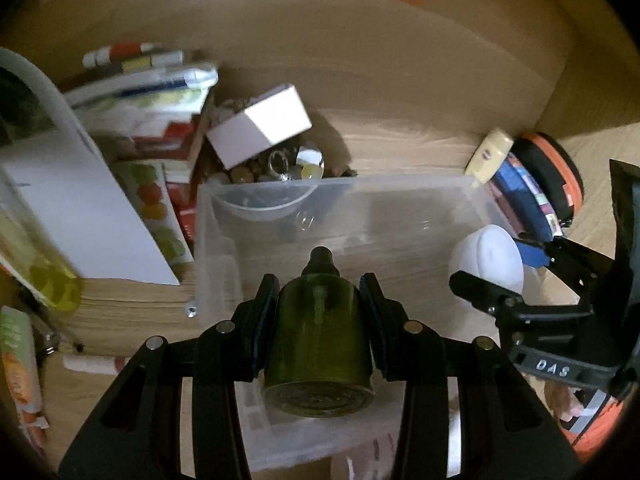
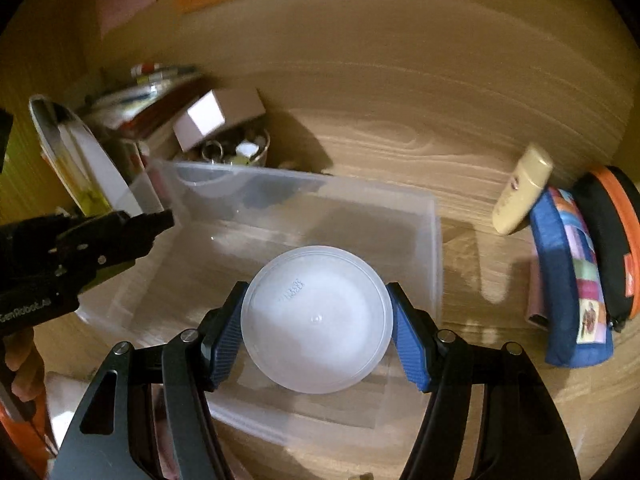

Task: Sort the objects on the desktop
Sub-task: 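Carry the bottle and lid into the clear box and open both grippers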

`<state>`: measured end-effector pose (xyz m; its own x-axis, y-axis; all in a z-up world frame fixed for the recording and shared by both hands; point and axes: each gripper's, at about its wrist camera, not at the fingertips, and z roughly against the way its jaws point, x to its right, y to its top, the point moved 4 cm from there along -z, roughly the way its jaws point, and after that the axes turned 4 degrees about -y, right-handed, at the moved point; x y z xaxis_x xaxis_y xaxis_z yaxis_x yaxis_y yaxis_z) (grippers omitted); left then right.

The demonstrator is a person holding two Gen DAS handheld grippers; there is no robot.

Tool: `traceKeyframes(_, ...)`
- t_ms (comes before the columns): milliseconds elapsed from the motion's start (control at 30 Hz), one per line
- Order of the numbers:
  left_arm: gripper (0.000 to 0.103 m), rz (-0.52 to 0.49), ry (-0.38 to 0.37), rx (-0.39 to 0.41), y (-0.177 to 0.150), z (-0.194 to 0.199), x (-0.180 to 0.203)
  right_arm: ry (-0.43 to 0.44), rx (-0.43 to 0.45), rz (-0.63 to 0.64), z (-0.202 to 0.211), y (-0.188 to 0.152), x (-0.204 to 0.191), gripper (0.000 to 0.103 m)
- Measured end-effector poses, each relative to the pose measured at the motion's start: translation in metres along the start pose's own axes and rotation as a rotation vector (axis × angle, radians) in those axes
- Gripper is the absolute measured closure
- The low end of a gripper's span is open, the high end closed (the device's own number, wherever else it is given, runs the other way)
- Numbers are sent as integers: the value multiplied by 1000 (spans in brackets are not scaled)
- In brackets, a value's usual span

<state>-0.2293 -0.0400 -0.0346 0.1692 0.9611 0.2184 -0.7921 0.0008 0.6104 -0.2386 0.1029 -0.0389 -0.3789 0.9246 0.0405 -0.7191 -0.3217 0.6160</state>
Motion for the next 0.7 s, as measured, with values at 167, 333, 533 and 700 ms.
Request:
traceKeyframes(167,62,-20,23,-19,-4,-9,1,-7,-34,35,-16,1,-5,40)
traceKeyframes(333,62,-39,36,-32,-5,-12,5,-22,-48,70,-23,0,-10,40)
traceKeyframes(533,62,-38,37,-32,-5,-11,4,-34,-47,96,-22,0,-15,40)
traceKeyframes(700,62,-32,33,-31,-4,-6,5,-60,-12,122,-8,2,-19,40)
